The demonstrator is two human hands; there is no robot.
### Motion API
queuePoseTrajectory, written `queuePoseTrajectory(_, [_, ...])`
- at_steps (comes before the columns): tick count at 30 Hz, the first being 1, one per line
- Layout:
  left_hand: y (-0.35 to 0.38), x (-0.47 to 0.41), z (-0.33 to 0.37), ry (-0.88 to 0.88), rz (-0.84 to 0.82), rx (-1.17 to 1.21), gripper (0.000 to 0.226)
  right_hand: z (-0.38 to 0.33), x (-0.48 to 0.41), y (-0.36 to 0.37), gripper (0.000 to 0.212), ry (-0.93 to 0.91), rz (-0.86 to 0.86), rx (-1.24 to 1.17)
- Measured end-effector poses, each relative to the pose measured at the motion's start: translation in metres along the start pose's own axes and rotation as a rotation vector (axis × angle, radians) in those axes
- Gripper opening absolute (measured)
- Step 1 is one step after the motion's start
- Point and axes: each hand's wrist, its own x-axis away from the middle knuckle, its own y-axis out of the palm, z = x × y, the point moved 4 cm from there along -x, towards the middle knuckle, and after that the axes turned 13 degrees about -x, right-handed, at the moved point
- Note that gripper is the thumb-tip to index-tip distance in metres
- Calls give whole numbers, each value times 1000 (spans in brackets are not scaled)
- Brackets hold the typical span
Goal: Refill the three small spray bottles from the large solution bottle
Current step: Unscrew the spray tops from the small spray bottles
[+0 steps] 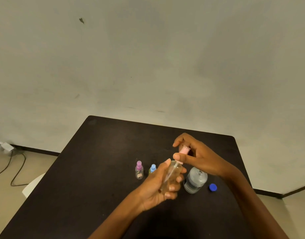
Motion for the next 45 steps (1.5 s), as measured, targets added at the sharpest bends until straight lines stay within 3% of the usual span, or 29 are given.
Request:
queuePoseTrajectory(3, [-3,0,1,33,67,-159,48,1,-4,-10,42,22,110,94])
queuePoseTrajectory(6, [-4,0,3,46,102,-276,49,3,-6,-3,30,48,15,206])
queuePoseTrajectory(11, [-6,3,7,18,65,-187,45,-5,-2,2,17,0,-122,44])
queuePoseTrajectory(14, [-5,3,4,8,44,-182,45,-6,1,1,16,-17,-173,86])
queuePoseTrajectory(19, [-4,1,-5,-8,40,-195,44,2,3,-7,39,106,-206,175])
queuePoseTrajectory(21, [-3,0,-5,-3,45,-244,45,2,1,-8,34,154,-159,195])
queuePoseTrajectory(28, [-5,-1,-2,7,45,-197,45,-1,2,-5,10,129,-244,137])
queuePoseTrajectory(34, [-6,-1,-8,14,-18,-118,39,0,5,0,20,63,-341,149])
queuePoseTrajectory(39, [-8,-3,-1,11,42,-202,43,-1,0,-7,33,158,-180,103])
queuePoseTrajectory(45, [-7,-4,-1,5,43,-219,44,-3,0,-5,4,123,-266,142])
